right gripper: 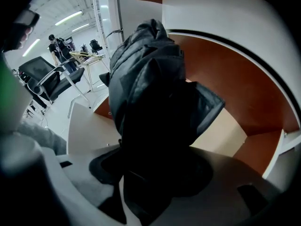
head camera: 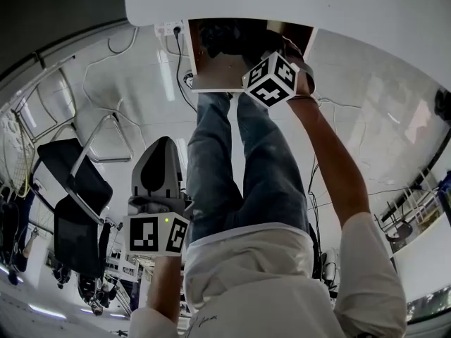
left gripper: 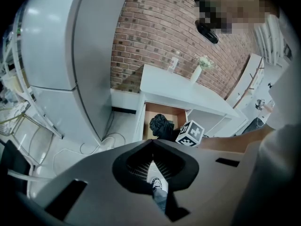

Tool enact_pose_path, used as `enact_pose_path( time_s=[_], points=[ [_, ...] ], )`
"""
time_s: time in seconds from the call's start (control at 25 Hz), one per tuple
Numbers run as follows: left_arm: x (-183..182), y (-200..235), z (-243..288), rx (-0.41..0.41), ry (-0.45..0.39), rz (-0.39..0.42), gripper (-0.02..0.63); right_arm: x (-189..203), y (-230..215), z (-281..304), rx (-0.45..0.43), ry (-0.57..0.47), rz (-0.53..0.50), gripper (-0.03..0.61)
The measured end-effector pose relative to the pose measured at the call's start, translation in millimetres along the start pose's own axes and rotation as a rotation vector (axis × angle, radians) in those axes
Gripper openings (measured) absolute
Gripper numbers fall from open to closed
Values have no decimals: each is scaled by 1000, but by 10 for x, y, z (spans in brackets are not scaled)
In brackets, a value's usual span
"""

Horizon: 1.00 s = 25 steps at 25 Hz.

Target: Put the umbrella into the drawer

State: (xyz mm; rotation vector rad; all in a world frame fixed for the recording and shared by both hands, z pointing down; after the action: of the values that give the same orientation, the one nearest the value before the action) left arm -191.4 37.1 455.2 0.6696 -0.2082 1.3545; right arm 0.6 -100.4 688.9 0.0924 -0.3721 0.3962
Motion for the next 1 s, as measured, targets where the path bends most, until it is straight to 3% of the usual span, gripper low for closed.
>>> enact_pose_path(
  time_s=[1.0],
  points=[
    [-36,70,102,14,16,-22,15,84,-97,509,-27,120,-37,276]
  ],
)
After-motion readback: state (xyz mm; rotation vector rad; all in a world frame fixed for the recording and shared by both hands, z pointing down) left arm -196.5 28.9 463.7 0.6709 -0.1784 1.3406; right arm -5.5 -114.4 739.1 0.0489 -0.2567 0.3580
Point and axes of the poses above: the fingertips, and each gripper's own axes: z forward along the fingers, y to its left, x out of its underside, the point moved 7 cm from there along -z, backward along the fingers, and after that the axes turned 6 degrees about -z, right-handed, at the moved point
